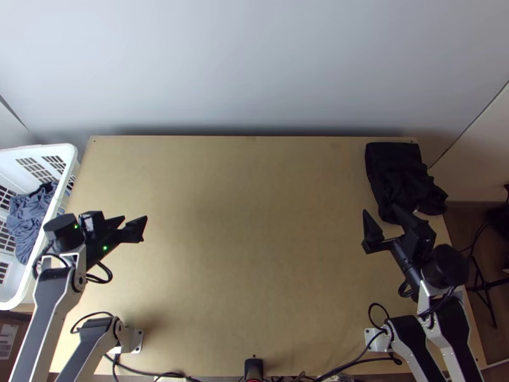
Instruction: Fold the t-shirt
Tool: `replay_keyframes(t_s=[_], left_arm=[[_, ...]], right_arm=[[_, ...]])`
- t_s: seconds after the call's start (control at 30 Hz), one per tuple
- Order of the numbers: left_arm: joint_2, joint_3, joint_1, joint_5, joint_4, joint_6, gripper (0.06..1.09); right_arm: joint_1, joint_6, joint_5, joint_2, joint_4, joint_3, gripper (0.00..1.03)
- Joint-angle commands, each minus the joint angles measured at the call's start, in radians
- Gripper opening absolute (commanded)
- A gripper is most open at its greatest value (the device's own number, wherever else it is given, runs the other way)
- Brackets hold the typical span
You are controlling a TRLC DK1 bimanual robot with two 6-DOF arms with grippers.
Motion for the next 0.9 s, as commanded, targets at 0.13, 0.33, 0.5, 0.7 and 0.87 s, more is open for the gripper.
replay_keyframes(t_s=[0.13,0.33,0.5,0.7,0.87], left_arm=[[-0.148,-0.209,0.014,-0.029,0.272,-0.038,1.02],[-0.237,-0.333,0.026,-0.03,0.379,-0.057,1.02],[-0.417,-0.413,0.033,-0.032,0.366,-0.064,1.02],[-0.697,-0.462,0.034,-0.032,0.263,-0.066,1.02],[-0.753,-0.472,0.022,-0.032,0.22,-0.066,1.02]], right_arm=[[0.034,-0.071,0.003,-0.104,0.27,-0.189,0.88],[0.052,-0.068,0.002,-0.189,0.274,-0.262,0.89],[0.063,-0.07,0.003,-0.361,0.153,-0.314,0.89],[0.06,-0.073,0.003,-0.467,0.03,-0.314,0.9],[0.052,-0.056,0.002,-0.467,-0.037,-0.316,0.98]])
